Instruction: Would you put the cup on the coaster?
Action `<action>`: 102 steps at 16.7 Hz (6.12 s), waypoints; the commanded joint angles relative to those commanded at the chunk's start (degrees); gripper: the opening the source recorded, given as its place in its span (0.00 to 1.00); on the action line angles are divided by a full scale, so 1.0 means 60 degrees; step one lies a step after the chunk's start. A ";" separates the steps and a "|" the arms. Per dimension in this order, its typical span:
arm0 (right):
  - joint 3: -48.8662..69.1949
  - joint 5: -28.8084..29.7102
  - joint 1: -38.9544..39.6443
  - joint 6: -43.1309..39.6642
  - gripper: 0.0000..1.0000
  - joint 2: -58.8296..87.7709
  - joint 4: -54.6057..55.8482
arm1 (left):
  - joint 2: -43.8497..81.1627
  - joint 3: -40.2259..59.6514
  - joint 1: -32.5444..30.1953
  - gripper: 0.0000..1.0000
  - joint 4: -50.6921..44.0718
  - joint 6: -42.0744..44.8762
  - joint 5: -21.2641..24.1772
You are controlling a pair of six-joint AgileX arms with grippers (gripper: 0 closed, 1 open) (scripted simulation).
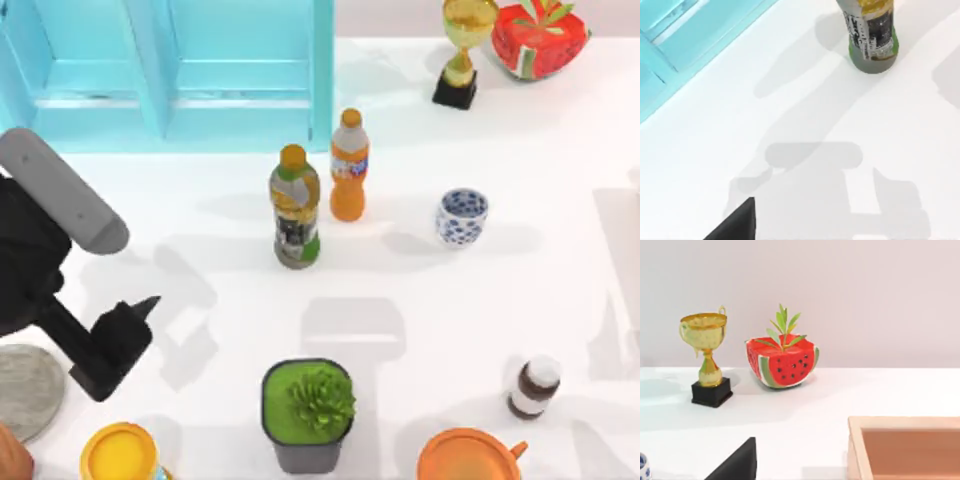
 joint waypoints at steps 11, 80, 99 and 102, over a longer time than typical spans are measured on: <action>0.0000 0.0000 0.0000 0.0000 1.00 0.0000 0.0000 | 1.2287 1.1358 -0.2599 1.00 -0.4575 0.3618 0.2516; 0.0000 0.0000 0.0000 0.0000 1.00 0.0000 0.0000 | 1.5837 1.4328 -0.3213 0.00 -0.3251 0.3022 0.2772; 0.0000 0.0000 0.0000 0.0000 1.00 0.0000 0.0000 | 0.3814 0.1609 0.3067 0.00 -0.1263 -0.2705 0.0763; 0.0000 0.0000 0.0000 0.0000 1.00 0.0000 0.0000 | 0.2889 0.0262 0.4073 0.00 -0.0838 -0.3093 0.0279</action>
